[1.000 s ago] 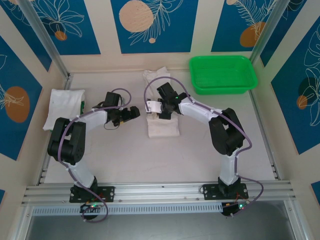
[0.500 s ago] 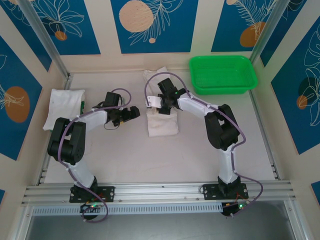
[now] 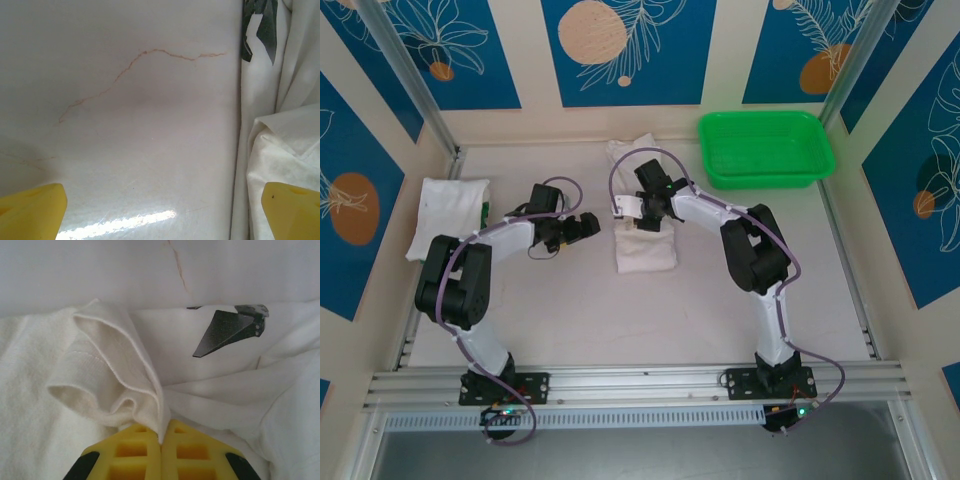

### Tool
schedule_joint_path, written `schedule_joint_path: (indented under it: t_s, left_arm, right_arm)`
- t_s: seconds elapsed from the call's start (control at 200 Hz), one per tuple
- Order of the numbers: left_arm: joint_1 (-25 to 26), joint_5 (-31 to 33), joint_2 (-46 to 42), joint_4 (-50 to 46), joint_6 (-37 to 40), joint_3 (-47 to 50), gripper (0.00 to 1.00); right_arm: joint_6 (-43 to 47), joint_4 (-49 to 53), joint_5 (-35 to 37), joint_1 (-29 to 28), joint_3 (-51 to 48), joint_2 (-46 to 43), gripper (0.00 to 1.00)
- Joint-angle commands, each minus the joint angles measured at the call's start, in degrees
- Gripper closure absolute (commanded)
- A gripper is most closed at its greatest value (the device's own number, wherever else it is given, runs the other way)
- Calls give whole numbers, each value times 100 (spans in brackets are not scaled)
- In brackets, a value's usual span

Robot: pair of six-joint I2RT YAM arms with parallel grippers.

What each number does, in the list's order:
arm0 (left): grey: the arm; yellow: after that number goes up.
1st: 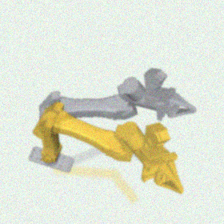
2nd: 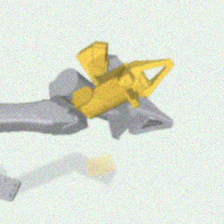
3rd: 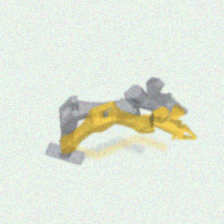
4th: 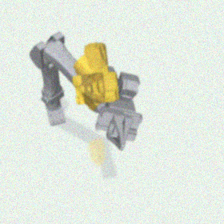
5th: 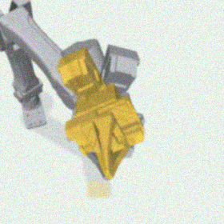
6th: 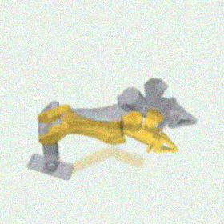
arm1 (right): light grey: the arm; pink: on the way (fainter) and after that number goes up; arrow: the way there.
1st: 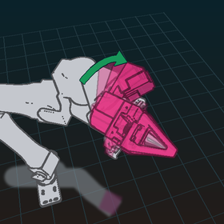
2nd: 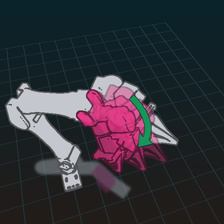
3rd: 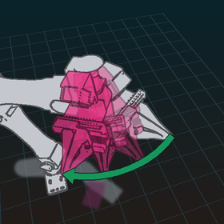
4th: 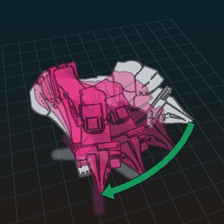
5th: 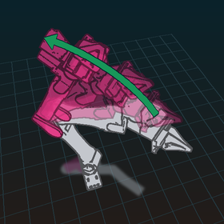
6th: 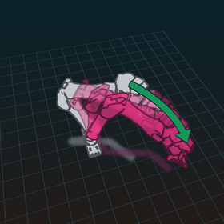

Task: Fold and stack the t-shirts

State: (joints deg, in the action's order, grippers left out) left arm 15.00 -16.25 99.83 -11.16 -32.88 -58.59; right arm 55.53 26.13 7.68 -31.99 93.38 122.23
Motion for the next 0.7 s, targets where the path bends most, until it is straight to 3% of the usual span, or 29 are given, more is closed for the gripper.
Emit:
schedule_joint_path:
  t_s: [0.0, 0.485, 0.615, 0.695]
  left_arm:
    - [-15, -62, 36, -6, 10, 84, 0]
    - [-15, -119, 112, 101, -43, 137, 0]
    - [-14, -150, 124, 138, -66, 155, 0]
    - [-13, -182, 125, 155, -95, 163, 0]
  right_arm:
    - [-41, -73, -69, 43, 115, 56, 100]
    - [-120, -153, 55, 139, 110, 221, 99]
    - [-155, -237, 73, 149, 93, 210, 83]
    - [-266, -391, -51, 157, 27, 69, 66]
